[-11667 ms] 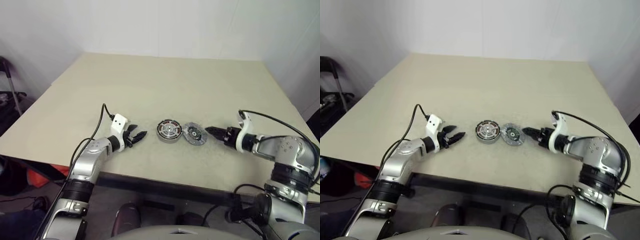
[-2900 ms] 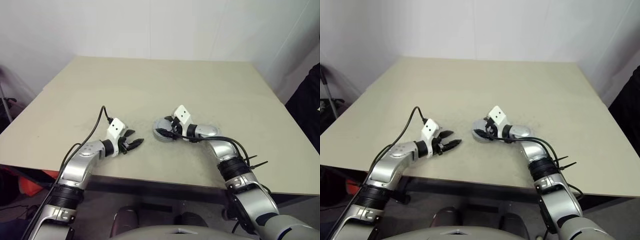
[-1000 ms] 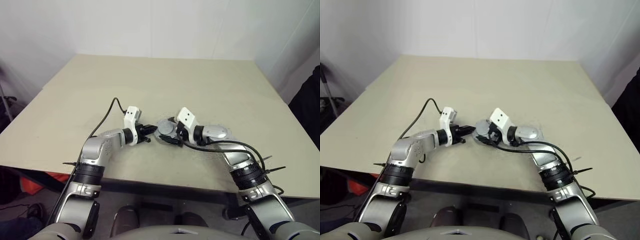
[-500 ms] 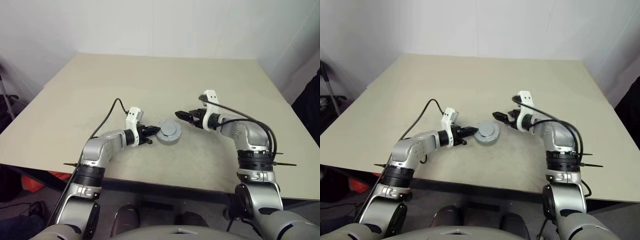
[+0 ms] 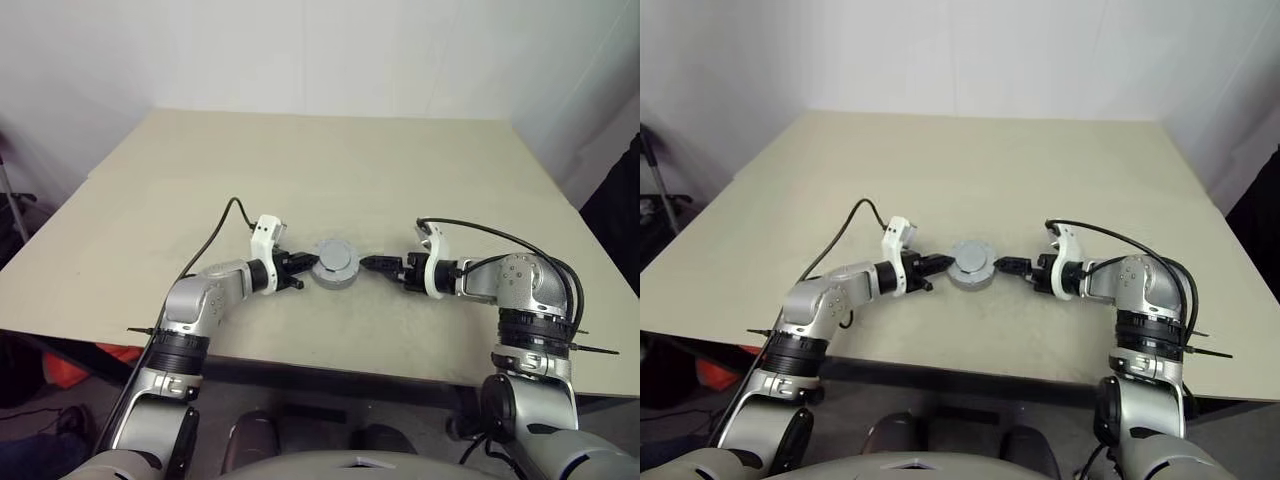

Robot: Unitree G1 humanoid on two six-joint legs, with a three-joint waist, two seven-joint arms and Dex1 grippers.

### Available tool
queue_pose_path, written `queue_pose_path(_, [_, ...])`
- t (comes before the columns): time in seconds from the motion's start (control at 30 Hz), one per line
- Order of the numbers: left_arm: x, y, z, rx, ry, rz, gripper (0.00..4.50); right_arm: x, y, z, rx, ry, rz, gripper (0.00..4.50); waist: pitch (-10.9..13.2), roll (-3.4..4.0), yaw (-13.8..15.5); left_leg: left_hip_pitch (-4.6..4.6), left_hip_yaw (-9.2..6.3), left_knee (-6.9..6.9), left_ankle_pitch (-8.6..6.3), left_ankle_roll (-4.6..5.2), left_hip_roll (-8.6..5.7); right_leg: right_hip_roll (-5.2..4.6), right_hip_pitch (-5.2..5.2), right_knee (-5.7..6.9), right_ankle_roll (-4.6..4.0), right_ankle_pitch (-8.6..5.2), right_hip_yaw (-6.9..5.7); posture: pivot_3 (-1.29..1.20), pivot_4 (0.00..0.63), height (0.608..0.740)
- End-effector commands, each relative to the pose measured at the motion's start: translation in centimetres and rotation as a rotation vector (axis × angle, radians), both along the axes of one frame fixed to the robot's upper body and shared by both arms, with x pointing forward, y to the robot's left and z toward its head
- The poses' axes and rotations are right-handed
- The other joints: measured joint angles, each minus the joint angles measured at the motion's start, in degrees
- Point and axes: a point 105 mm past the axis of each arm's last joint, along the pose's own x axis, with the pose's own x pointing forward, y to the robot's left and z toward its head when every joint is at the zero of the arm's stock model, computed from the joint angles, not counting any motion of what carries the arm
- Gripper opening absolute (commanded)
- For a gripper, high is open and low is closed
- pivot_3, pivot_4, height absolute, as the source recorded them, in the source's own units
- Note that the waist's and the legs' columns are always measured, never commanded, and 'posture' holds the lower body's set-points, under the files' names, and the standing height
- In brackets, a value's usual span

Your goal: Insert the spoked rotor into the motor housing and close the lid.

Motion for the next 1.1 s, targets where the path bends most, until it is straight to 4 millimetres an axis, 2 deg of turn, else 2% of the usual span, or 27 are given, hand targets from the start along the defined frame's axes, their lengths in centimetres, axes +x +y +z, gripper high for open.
queue_pose_path(0.03, [-0.2, -0.1, -0.7, 0.025, 0.023, -0.003, 0.45, 0.2, 2.5, 0.1, 0.073, 0.021, 0.046, 4.46, 0.0, 0.0, -0.1, 0.07, 0.01, -0.03, 0.03, -0.04, 0.01, 0.0, 0.03, 0.02, 0.06, -0.03, 0.0, 0.0, 0.0, 0.74])
queue_pose_path(0.23, [0.2, 0.4, -0.7, 0.034, 0.014, 0.017, 0.45, 0.9, 4.8, 0.0, 0.121, 0.028, 0.077, 4.46, 0.0, 0.01, 0.0, 0.11, 0.01, -0.2, 0.11, -0.17, 0.0, 0.0, -0.01, 0.03, 0.05, -0.03, 0.0, 0.0, 0.0, 0.74])
queue_pose_path(0.33, [0.1, 0.4, -0.8, 0.036, 0.012, 0.021, 0.45, 1.2, 5.3, -0.6, 0.119, 0.036, 0.074, 4.46, 0.0, -0.01, -0.2, 0.13, 0.01, -0.21, 0.1, -0.16, 0.01, 0.01, 0.01, 0.02, -0.26, 0.14, 0.0, 0.0, 0.0, 0.74])
queue_pose_path(0.4, [0.1, 0.5, -0.8, 0.037, 0.011, 0.024, 0.45, 1.4, 5.7, -0.8, 0.133, 0.042, 0.074, 4.46, 0.0, -0.01, -0.3, 0.21, 0.02, -0.21, 0.13, -0.21, 0.04, 0.01, 0.03, 0.04, -0.08, 0.04, 0.0, 0.0, 0.0, 0.74])
queue_pose_path(0.67, [0.2, 1.0, -0.9, 0.047, 0.004, 0.043, 0.45, 1.3, 8.3, 0.0, 0.209, 0.048, 0.122, 4.46, 0.0, -0.04, -0.4, 0.49, 0.04, -0.77, 0.48, -0.78, 0.14, 0.05, -0.08, 0.02, 0.04, -0.03, 0.0, 0.0, 0.0, 0.74])
queue_pose_path(0.87, [0.4, 1.0, -0.9, 0.053, -0.002, 0.046, 0.45, 2.1, 9.2, 0.5, 0.224, 0.027, 0.113, 4.46, 0.0, -0.04, -0.3, 0.43, 0.05, -0.9, 0.58, -0.95, 0.22, 0.16, -0.25, 0.05, -0.12, 0.06, -0.01, 0.0, 0.0, 0.74])
queue_pose_path(1.03, [0.4, 1.0, -0.9, 0.056, -0.007, 0.047, 0.45, 2.5, 9.1, 0.5, 0.226, 0.024, 0.098, 2.84, 0.0, -0.03, -0.1, 0.14, 0.04, -0.9, 0.53, -0.87, 0.13, 0.15, -0.42, 0.03, -0.51, 0.29, -0.01, 0.0, 0.0, 0.74])
queue_pose_path(1.1, [0.5, 1.1, -0.9, 0.057, -0.008, 0.048, 0.45, 2.6, 8.9, 0.3, 0.212, 0.027, 0.09, 2.32, 0.0, -0.03, -0.1, 0.14, 0.04, -0.9, 0.49, -0.79, 0.09, 0.14, -0.4, 0.02, -0.53, 0.3, -0.01, 0.0, 0.0, 0.74])
